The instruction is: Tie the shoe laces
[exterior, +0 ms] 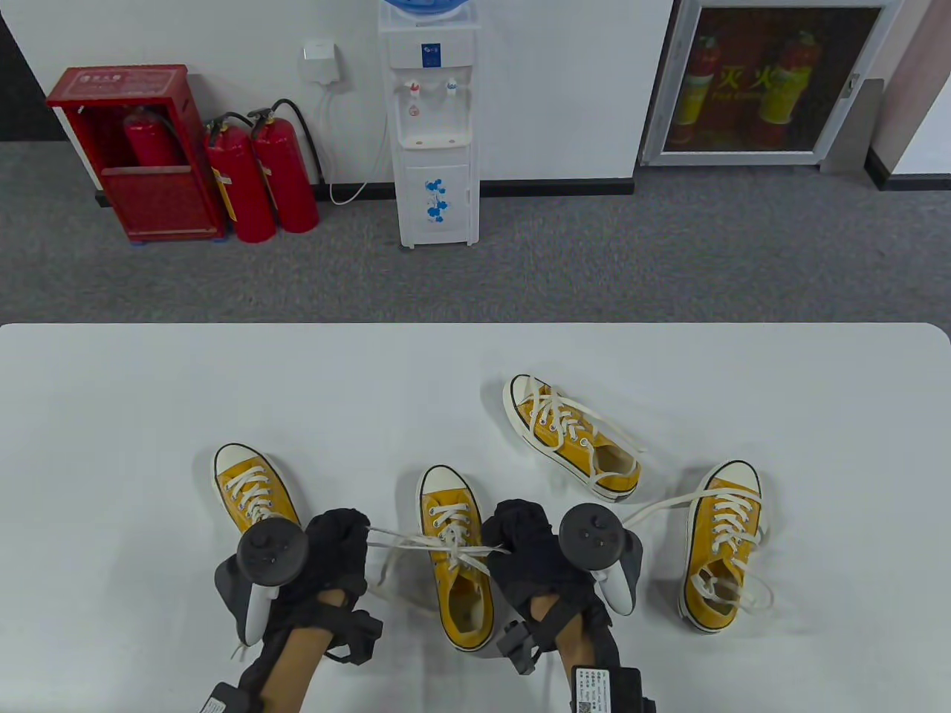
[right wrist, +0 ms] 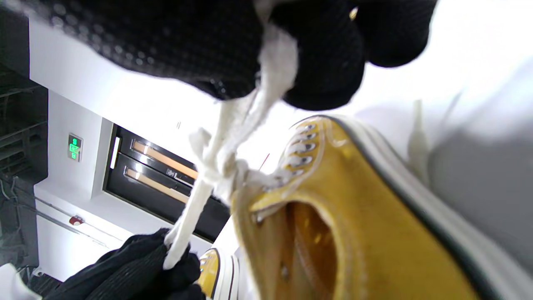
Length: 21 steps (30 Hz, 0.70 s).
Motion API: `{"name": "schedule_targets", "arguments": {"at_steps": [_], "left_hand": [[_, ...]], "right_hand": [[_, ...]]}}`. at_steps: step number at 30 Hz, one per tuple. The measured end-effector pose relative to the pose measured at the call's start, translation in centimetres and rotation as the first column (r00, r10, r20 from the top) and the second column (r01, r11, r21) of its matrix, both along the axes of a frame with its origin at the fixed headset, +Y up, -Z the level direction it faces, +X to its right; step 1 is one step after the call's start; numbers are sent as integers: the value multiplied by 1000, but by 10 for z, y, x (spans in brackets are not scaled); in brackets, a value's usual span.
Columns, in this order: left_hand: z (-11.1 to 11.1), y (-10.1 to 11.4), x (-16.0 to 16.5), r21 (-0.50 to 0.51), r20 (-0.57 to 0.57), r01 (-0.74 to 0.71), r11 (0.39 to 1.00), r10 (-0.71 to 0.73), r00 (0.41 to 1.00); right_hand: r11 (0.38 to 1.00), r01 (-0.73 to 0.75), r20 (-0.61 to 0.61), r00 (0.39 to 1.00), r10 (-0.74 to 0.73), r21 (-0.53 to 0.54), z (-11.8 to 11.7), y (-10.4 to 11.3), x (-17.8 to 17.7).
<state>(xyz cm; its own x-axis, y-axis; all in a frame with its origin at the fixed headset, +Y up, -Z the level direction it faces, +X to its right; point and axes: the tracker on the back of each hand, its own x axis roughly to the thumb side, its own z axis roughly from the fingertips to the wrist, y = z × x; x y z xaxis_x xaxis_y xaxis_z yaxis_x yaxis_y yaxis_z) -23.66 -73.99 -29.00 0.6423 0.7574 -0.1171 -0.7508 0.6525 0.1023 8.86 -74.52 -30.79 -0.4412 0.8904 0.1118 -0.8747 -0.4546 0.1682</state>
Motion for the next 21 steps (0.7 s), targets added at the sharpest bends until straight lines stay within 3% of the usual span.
{"name": "schedule_targets", "arguments": {"at_steps": [7,12,21], "left_hand": [[1,1,-1,5,-12,28,1000,-28,1000],[1,1,2,10,-7,67,998,-67,998],[1,-1,5,-3,6,91,996,-91,996]], "right_hand": [[996,82,210,974,-88,33,-1,-4,30],[999,38,345,938,-38,6,0,-8,43],[1000,8,371,929,0,-20,1,-10,45]]}}
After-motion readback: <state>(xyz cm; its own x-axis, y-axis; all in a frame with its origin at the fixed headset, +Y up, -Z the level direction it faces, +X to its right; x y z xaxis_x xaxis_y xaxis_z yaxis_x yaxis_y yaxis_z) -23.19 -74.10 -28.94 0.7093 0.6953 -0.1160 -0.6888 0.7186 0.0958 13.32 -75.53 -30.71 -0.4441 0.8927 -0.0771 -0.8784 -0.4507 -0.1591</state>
